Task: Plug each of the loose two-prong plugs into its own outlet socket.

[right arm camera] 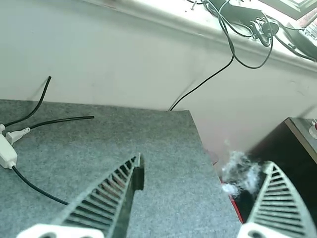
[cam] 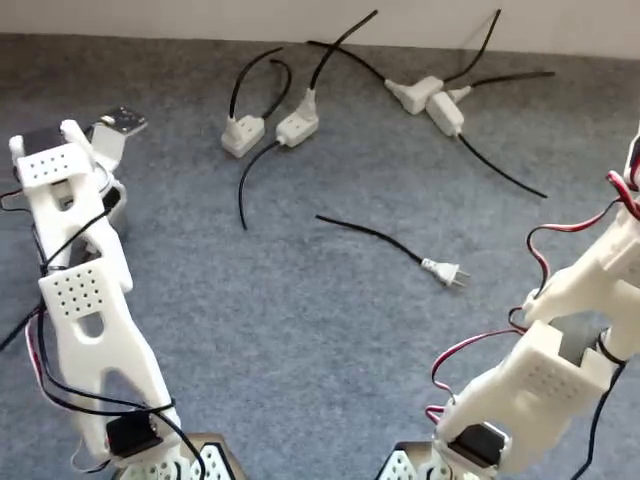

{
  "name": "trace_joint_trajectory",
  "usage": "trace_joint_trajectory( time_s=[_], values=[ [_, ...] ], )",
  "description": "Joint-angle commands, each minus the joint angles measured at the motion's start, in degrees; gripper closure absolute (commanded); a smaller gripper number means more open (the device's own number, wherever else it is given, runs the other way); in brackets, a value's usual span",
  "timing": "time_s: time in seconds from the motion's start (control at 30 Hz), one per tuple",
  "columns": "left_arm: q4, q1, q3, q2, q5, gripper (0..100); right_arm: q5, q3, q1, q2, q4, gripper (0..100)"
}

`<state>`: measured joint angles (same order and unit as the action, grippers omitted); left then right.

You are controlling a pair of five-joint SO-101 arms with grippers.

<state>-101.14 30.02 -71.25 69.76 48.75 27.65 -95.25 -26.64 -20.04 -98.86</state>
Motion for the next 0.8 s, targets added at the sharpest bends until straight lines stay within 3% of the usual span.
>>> trace_joint_trajectory(
  time_s=[0.0, 0.17, 0.27, 0.4, 0.63, 0.77],
  values=[
    [0.3, -0.2, 0.1, -6.7, -0.3, 99, -0.6, -5.8, -0.7, 2.4, -2.3, 65.2],
    [-0.1, -0.7, 0.5, -19.8, -8.9, 99, -0.6, -5.9, -0.7, 2.6, -2.3, 65.2],
    [-0.1, -2.9, 6.0, -30.5, -10.2, 99, -0.6, -5.9, -0.7, 2.6, -2.3, 65.2],
    [0.0, -8.7, 22.9, -47.9, -10.3, 99, -0.6, -5.9, -0.8, 2.6, -2.3, 65.2],
    [0.4, -27.9, 57.5, -77.6, -10.3, 99, -0.6, -5.9, -1.6, 2.6, -2.3, 65.2],
    [9.1, -37.0, 75.2, -84.5, -11.8, 99, -0.6, -5.9, -3.6, 2.6, -2.3, 65.2]
  ],
)
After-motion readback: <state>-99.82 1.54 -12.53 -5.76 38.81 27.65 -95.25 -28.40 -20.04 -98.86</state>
